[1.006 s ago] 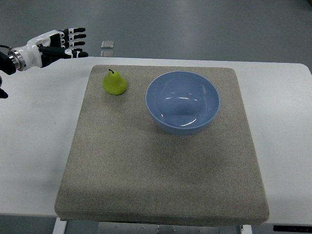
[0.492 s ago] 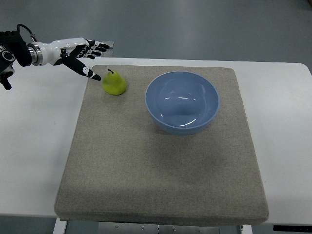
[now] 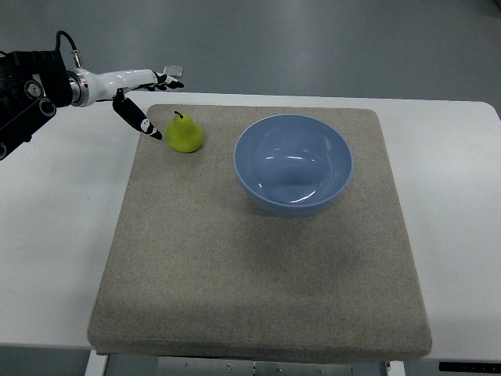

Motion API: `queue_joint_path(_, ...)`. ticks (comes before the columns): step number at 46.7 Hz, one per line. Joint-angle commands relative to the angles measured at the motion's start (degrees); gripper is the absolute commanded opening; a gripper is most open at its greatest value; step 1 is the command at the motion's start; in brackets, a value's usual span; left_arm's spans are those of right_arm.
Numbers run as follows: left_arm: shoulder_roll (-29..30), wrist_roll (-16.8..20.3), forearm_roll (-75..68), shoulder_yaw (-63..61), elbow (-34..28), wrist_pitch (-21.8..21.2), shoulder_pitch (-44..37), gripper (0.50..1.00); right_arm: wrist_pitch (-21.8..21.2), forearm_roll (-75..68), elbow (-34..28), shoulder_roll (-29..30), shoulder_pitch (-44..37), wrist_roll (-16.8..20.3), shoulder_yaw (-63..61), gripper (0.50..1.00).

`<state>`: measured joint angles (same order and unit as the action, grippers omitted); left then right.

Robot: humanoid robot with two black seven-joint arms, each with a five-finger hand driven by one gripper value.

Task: Place pear in bowl with left hand
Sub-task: 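Lower the left hand beside the pear, fingers reaching around it, then close the left hand fingers around the pear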

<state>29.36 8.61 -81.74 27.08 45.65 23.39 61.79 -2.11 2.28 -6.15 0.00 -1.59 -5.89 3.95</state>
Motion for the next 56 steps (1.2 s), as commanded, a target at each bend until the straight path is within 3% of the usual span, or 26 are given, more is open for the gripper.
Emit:
queue_joint_path(1,-1.05,0.0,-1.49,-0.89,-0.29,-0.8,-0.09,0.994,0.0,0.0,0.0,0.0,0.0,0.0,0.0,0.926)
queue_joint_path(19,-3.87,-0.09,-1.58,-5.28,-1.79,-6.95,-0.44,0.994,0.0,0.0,0.0,0.0,0.0,0.0,0.0,0.926)
queue_joint_path(56,-4.84,-0.09,-1.32,-6.43,-2.84,-10.38,-1.76,0.984,0.0,0.0,0.0,0.0,0.0,0.0,0.0,0.926)
